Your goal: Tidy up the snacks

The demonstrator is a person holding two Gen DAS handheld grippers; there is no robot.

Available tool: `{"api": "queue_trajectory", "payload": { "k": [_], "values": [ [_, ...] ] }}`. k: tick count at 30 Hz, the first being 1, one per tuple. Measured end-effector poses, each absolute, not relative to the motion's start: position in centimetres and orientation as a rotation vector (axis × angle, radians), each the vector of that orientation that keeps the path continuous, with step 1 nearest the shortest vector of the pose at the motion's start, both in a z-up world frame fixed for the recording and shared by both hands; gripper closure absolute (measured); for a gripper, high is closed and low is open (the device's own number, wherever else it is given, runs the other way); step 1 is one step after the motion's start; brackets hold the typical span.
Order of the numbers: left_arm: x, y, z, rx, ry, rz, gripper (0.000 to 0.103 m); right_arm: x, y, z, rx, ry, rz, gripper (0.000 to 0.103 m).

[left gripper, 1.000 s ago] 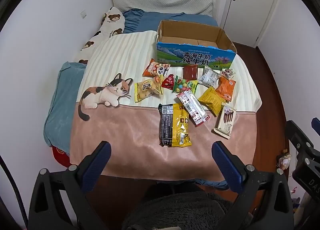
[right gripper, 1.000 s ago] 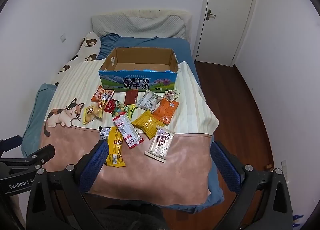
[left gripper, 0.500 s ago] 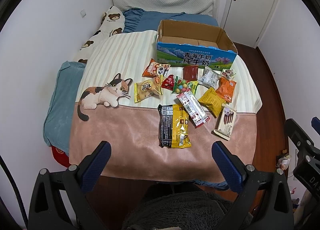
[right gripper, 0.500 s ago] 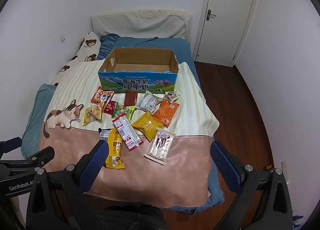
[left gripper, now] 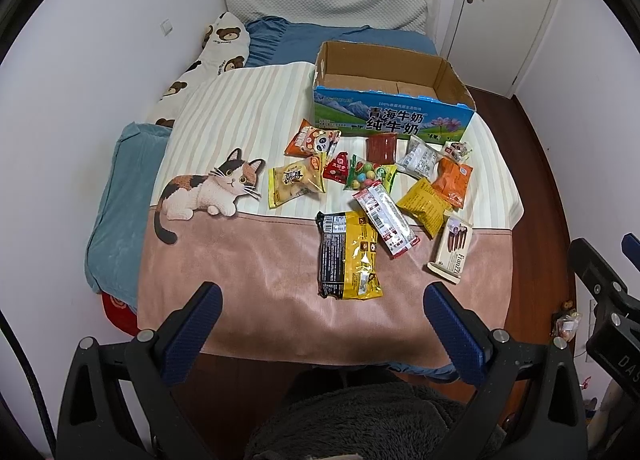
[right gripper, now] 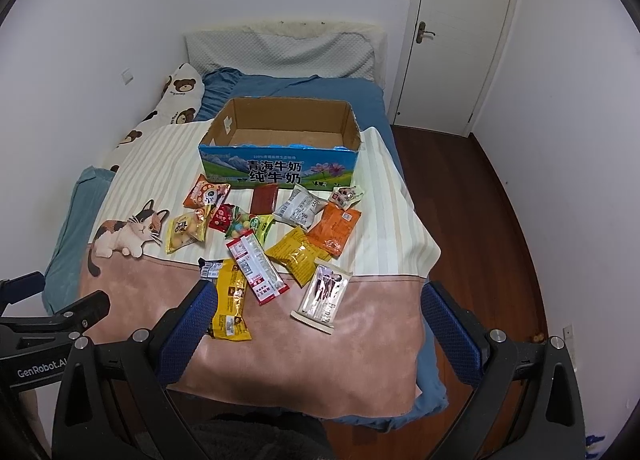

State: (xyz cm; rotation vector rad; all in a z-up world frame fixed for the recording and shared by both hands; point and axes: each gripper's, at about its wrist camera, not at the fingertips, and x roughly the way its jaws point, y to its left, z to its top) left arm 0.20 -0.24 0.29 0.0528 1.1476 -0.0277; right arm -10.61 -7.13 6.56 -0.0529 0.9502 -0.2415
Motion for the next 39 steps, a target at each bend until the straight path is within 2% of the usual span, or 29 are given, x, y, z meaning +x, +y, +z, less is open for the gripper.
{"api": "queue_trajectory", "payload": {
  "k": [39],
  "values": [
    [0.7,-0.8,1.8,0.054,1.092,-0.049,0.000,-11.4,-7.2,7.3,-0.037,0.930,-0.235,0.000]
  ]
}}
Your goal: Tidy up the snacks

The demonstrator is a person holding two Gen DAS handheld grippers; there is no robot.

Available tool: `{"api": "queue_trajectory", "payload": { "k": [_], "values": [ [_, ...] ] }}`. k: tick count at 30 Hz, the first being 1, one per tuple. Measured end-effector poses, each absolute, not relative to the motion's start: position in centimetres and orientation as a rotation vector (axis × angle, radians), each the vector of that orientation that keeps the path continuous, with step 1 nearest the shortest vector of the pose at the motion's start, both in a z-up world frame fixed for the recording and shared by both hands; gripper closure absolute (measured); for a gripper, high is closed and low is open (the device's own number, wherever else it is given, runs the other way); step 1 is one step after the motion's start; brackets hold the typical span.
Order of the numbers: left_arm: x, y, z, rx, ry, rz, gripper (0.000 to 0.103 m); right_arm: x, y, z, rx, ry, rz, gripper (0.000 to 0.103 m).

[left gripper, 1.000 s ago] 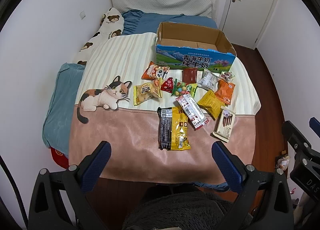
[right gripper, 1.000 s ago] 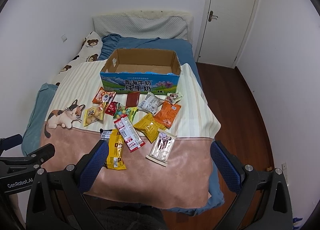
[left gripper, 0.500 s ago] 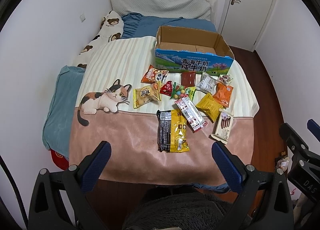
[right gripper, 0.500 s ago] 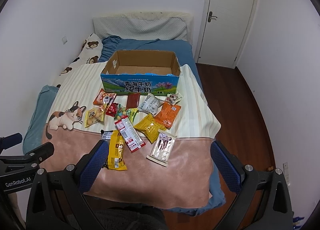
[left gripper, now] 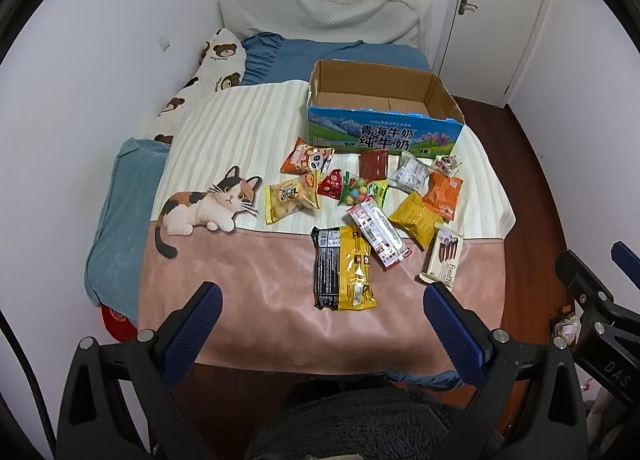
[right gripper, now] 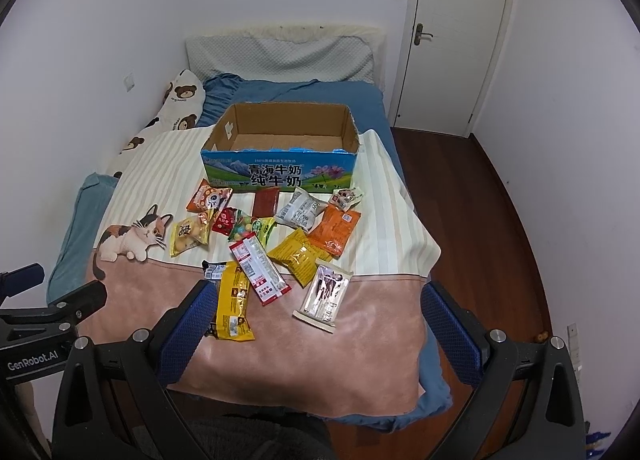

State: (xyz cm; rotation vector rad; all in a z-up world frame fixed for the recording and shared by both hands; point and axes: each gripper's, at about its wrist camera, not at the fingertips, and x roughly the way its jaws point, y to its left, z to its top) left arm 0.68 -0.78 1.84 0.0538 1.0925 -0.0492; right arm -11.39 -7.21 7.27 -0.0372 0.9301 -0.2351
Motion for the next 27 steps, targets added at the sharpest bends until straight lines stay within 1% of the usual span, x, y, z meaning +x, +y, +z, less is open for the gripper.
{"api": "queue_trajectory", "payload": {
  "k": [9,14,19,24,27],
  "values": [
    [1.3,-0.7,1.6,0.056,1.102,-0.052,0.000,-11.0,-8.3,7.0,0.000,0.938,-0.222,0.000],
    [4.3,-0.7,-0.8,0.050,1.128,-0.060,0.000,-9.0,-10.4,4.6,0.060,0.970,-0.240,0.000],
    [9.0,-1.8,-6.3,0.107,1.199,-0.036,0.000,-4.8,-14.1,-1.5,0.147,1.080,-0.266,0.000],
    [13.3,-2.6,-15.1,0.108,1.387,-0.048,0.001,-1.0,-17.5,-9.4,0.201,1.195,-0.295,0.000],
    [14.4,-3.1,-21.3,0.071,1.526,-0.075,0.008,0.4,-19.2,-14.2,0.257,1.266,-0.285,0.000]
  ]
}}
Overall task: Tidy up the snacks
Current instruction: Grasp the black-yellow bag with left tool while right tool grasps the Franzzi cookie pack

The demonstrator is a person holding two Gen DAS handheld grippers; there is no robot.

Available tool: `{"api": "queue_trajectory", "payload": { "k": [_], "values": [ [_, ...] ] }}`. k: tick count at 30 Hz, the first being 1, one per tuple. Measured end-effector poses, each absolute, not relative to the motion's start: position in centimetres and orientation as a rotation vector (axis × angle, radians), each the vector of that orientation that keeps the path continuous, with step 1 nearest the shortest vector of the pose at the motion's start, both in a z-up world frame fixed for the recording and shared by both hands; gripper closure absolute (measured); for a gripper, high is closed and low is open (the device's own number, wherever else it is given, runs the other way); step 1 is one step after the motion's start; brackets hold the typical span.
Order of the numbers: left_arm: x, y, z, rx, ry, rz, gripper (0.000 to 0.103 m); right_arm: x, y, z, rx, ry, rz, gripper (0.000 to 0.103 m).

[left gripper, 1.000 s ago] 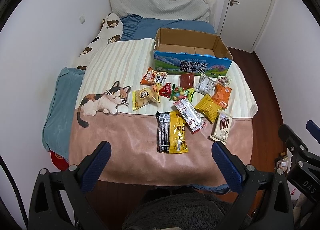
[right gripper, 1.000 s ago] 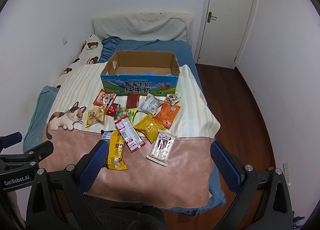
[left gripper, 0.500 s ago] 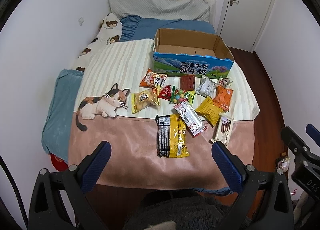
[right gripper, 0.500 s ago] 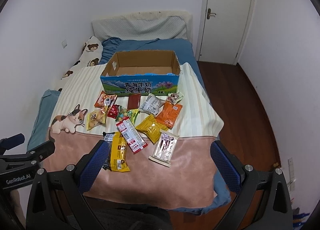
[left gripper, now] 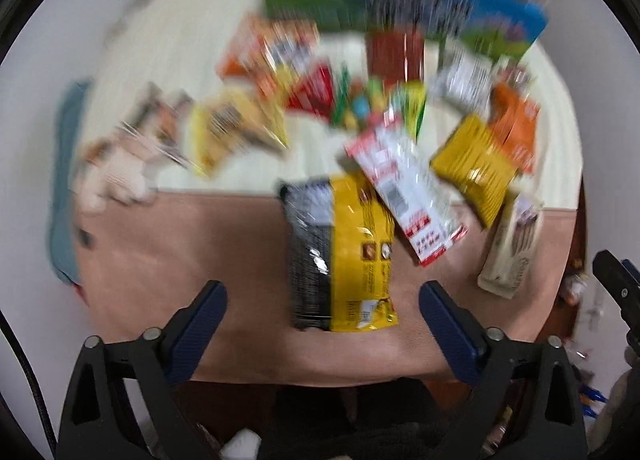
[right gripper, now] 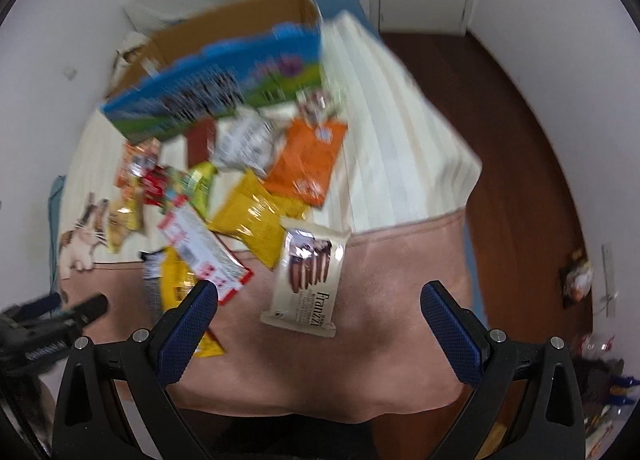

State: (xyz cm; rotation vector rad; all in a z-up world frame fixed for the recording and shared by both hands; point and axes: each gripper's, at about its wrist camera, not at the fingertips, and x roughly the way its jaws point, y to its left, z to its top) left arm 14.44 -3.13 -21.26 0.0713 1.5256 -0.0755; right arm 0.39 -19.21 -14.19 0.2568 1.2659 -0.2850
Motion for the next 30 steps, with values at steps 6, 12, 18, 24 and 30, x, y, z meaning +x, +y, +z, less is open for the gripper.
{"api": "queue_trajectory", "payload": {
  "k": [6,12,18,24,30],
  "values": [
    [14.7,-3.9,-29.0,0.017,1.697,-0.088,0.015,2.1,-20.1,-20.9,0.287,1.365,-0.297,0.005],
    [15.1,-4.6,-32.1,0.057,1.663,-0.035,0.015,3.7,-19.2,-25.8,0.333,1.438,-0.267,0.021],
    [13.8,-2.6,-31.3,0.034,1.597,-0.069,0.029,3.1,-18.2,-28.3,0.314,1.473,-0.257,0.038],
    [12.9,-0.5,-31.0,0.081,1.593,-0.063,0.025,0.9,-16.9,-29.5,0.265,1.524,-0.248,0.038],
    [13.7,-0.8,-34.0,0.084,1.602,-0.108,0.017,0.6,-17.5,-31.1,0.304,1.539,-0.296,0.034]
  ]
}}
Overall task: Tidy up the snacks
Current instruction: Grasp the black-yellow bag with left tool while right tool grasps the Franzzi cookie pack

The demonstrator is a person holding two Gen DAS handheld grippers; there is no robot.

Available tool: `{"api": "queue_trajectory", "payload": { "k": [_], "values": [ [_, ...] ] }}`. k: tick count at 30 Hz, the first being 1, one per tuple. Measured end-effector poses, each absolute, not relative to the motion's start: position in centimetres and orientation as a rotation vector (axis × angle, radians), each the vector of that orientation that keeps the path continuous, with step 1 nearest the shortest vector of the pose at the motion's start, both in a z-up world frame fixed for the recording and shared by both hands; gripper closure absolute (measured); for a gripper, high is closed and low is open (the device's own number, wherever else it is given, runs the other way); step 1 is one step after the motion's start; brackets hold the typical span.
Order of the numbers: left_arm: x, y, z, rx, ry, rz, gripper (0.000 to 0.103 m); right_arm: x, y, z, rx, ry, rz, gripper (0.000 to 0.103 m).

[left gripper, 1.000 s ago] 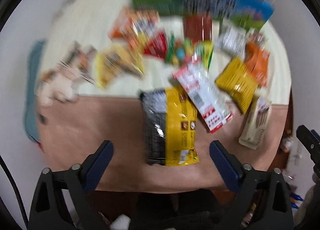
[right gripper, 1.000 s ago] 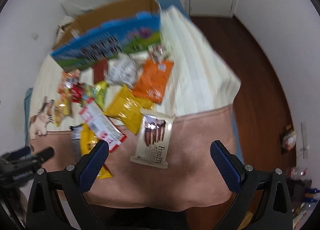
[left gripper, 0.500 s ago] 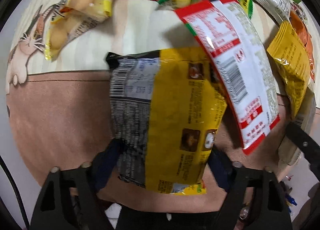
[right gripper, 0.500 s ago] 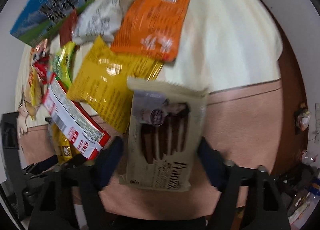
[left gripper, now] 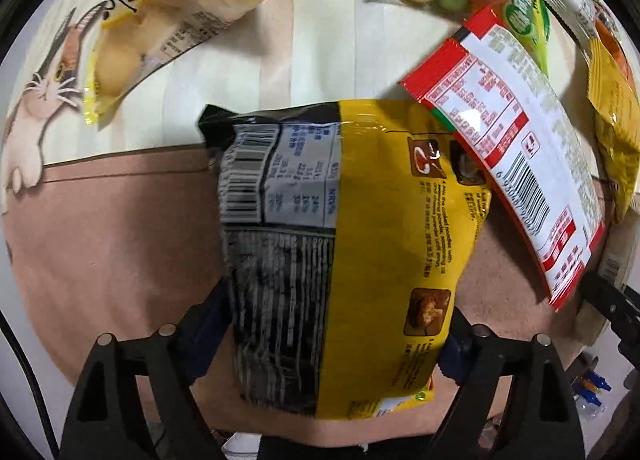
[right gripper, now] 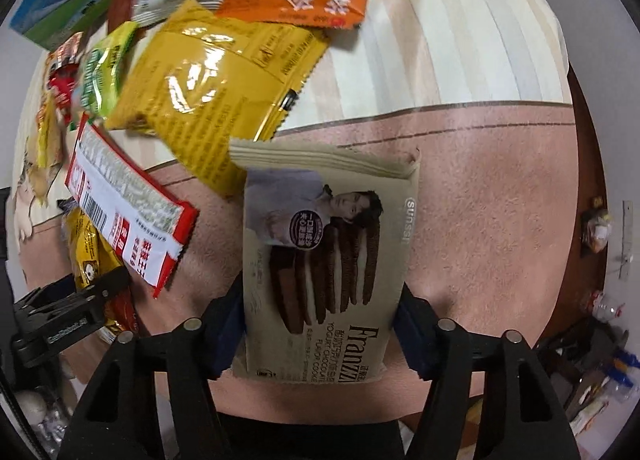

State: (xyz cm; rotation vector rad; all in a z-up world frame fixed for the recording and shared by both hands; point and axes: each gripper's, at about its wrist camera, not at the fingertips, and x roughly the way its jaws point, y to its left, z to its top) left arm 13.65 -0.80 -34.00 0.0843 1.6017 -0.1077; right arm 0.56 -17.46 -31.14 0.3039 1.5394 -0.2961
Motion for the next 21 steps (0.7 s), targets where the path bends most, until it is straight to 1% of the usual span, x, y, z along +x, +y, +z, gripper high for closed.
{"api": "queue_trajectory", "payload": {
  "k": [2,3,4,6,13,17,21],
  "values": [
    [13.3,-0.7,-33.1,0.068,1.573,-0.115,0.021,0.4,-17.4,-31.3,0.303,1.533,-0.303,0.034],
    [12.8,-0.3,-32.8,0.068,1.558,-0.122,0.021,0.1,-17.4,-31.4,0.309,1.524,-0.313,0.035],
    [12.3,-0.2,-32.3,0.073,1.539,-0.127,0.021,0.2,-17.2,-31.4,0.310,1.516,-0.325,0.040],
    [10.2,-0.5,-32.1,0.083,1.519,-0.129,0.021,-0.6,-16.5,-30.7,0.306,1.496,-0.337,0.041],
    [6.8,1.0,-28.8,0.117,1.491,-0.175,0.021,-2.3,-13.9,-29.2,0.312,1.437,-0.342,0.042],
    [5.5,2.2,-26.9,0.156,1.495,-0.188,0.021,-2.8,-12.6,-27.3,0.341,1.407,-0.314,0.042],
    [5.5,3.4,-24.1,0.121,1.492,-0.177,0.021,-2.2,-11.9,-24.8,0.349,1.361,-0.268,0.042]
  ]
}}
